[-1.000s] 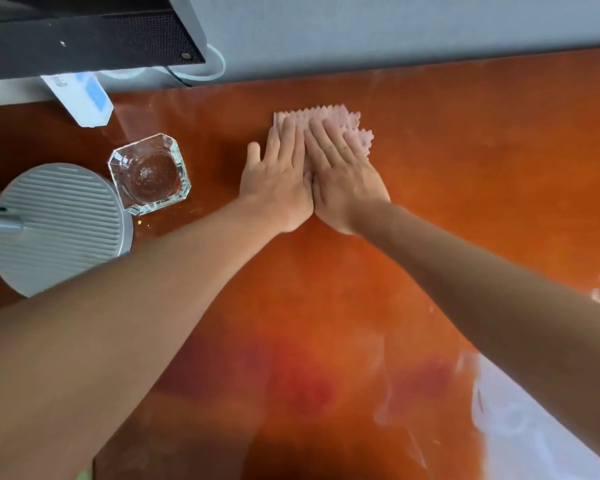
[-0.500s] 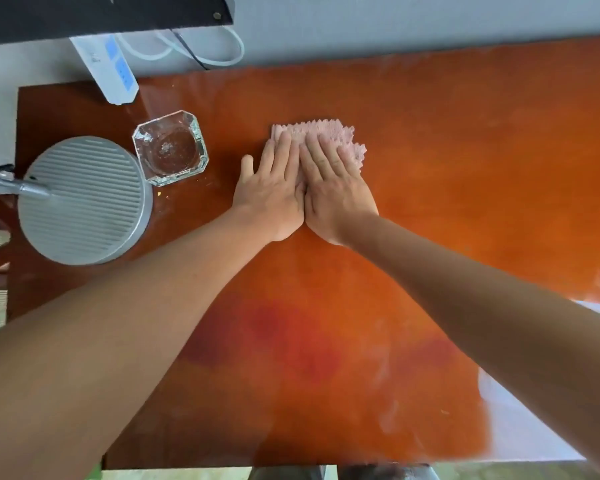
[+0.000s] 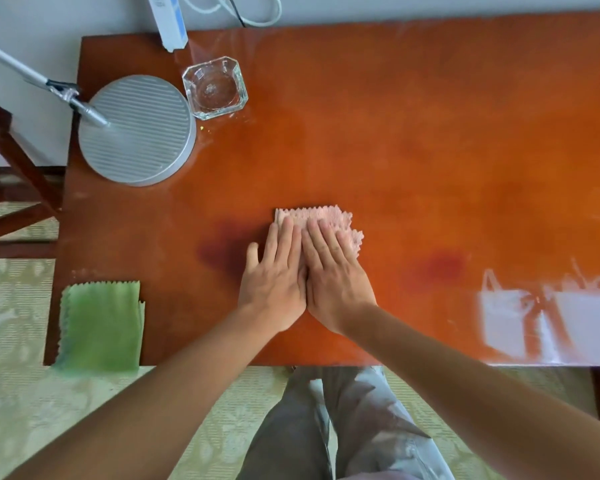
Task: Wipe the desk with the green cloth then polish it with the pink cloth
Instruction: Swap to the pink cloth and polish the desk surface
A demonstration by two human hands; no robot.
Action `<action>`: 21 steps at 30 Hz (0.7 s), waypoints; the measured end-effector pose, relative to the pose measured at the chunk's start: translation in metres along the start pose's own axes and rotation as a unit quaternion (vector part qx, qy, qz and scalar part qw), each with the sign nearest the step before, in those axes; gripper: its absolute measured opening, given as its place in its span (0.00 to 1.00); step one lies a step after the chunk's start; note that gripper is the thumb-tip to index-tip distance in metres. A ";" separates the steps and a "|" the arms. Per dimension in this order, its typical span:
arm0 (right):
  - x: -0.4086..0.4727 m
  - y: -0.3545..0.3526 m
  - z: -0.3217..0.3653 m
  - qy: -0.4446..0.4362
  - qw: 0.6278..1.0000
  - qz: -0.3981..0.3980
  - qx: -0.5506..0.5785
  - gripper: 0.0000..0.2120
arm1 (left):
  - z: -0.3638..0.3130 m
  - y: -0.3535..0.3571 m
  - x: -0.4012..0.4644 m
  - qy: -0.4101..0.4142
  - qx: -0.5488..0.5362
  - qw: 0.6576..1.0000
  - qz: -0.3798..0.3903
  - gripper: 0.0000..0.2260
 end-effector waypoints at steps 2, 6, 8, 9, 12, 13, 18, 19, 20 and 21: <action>-0.016 0.005 -0.001 -0.007 1.000 -0.006 0.008 0.31 | -0.011 0.007 -0.012 -0.002 -0.008 1.000 -0.003 0.29; -0.025 0.003 0.000 -0.020 0.999 -0.013 0.034 0.30 | -0.017 0.011 -0.018 -0.001 -0.016 1.000 -0.011 0.29; -0.022 0.001 0.000 -0.026 0.999 -0.010 0.038 0.30 | -0.015 0.011 -0.016 0.001 -0.018 1.000 -0.012 0.29; -0.019 0.001 -0.001 -0.029 0.999 -0.009 0.037 0.31 | -0.013 0.011 -0.014 0.002 -0.016 1.000 -0.011 0.29; -0.001 -0.004 -0.004 -0.034 0.999 -0.009 0.029 0.31 | -0.004 0.004 0.002 0.002 -0.005 1.000 -0.013 0.29; 0.010 -0.008 -0.006 -0.032 0.999 -0.008 0.028 0.31 | 0.001 0.000 0.010 0.000 -0.004 1.000 -0.015 0.29; 0.052 -0.025 -0.016 -0.010 1.000 -0.014 0.018 0.31 | 0.019 -0.021 0.048 -0.011 0.010 1.000 -0.027 0.29; 0.053 -0.026 -0.016 -0.007 1.000 -0.014 0.014 0.31 | 0.019 -0.023 0.049 -0.010 0.010 1.000 -0.025 0.29; 0.053 -0.026 -0.016 -0.003 1.000 -0.014 0.012 0.31 | 0.019 -0.024 0.049 -0.010 0.010 1.000 -0.023 0.29; 0.051 -0.025 -0.015 0.004 1.000 -0.014 0.014 0.30 | 0.019 -0.024 0.047 -0.010 0.011 1.000 -0.020 0.30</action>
Point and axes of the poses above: each hand's wrist, its own x-axis towards the middle knuckle, its own y-axis out of the palm, z = x × y, the point moved 8 cm from there along x, towards the middle knuckle, and after that the axes turned 15 degrees about y, right-handed, at the moved point
